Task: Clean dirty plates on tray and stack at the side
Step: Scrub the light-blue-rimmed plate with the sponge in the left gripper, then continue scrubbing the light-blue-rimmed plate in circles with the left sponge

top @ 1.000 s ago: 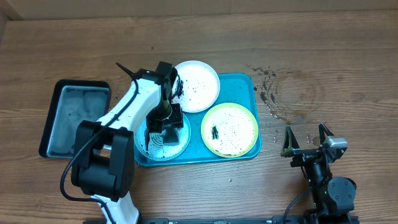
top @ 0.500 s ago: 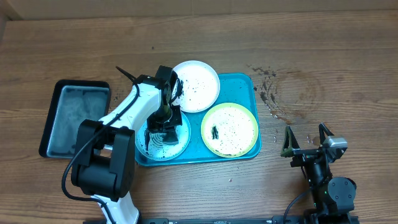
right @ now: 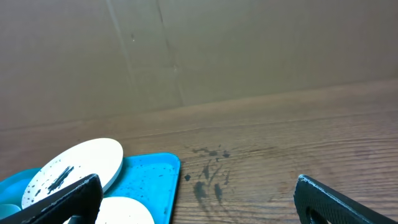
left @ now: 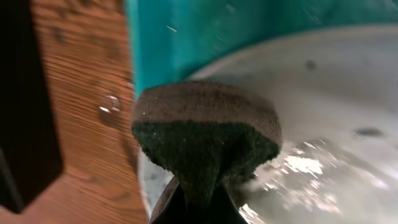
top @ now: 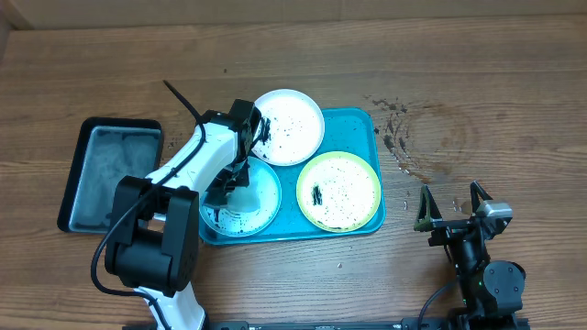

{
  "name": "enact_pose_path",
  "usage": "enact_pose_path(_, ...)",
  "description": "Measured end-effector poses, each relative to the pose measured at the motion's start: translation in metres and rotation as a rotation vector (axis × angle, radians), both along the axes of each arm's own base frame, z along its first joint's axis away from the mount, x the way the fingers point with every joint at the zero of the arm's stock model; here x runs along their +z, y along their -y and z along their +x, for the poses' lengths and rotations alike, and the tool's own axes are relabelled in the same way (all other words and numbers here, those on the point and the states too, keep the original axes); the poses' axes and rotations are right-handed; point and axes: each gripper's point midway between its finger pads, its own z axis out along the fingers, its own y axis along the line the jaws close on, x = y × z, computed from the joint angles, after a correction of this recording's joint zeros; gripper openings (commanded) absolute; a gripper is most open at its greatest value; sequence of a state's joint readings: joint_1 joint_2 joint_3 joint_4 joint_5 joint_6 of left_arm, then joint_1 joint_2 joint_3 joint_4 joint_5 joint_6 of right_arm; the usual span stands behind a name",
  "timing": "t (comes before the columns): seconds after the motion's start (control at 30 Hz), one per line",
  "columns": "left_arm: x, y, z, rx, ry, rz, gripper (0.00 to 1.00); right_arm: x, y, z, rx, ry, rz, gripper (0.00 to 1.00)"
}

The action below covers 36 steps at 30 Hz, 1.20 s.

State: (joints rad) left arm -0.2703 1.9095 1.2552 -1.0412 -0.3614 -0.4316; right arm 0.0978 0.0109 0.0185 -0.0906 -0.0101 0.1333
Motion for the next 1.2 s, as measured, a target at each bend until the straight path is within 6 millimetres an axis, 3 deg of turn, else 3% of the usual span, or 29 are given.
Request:
enact_pose_path(0.2, 0.009, -0.006, -0.004, -0.004, -0.027, 0.039, 0.04, 0.000, 0.000, 0.000, 0.000, 0.000, 0.000, 1.00)
enact_pose_path(0.37, 0.019, 0.024, 0.006, 0.006, -0.025, -0.131, 0.04, 0.000, 0.000, 0.000, 0.000, 0.001, 0.000, 1.00)
enact_pose_path(0.57, 0.004, 0.043, -0.007, 0.026, -0.076, -0.267, 0.04, 0.000, 0.000, 0.000, 0.000, 0.001, 0.000, 1.00)
enact_pose_path(0.7, -0.015, 0.031, -0.021, 0.073, -0.108, -0.286, 0.04, 0.000, 0.000, 0.000, 0.001, 0.000, 0.000, 1.00)
enact_pose_path(0.8, -0.024, 0.025, -0.021, 0.127, -0.088, -0.344, 0.04, 0.000, 0.000, 0.000, 0.001, 0.001, 0.000, 1.00)
enact_pose_path(1.03, -0.027, 0.020, -0.019, 0.202, -0.037, -0.553, 0.04, 0.000, 0.000, 0.000, 0.001, 0.000, 0.000, 1.00)
enact_pose_path(1.2, -0.023, 0.008, -0.019, 0.207, -0.047, -0.536, 0.04, 0.000, 0.000, 0.000, 0.000, 0.000, 0.000, 1.00)
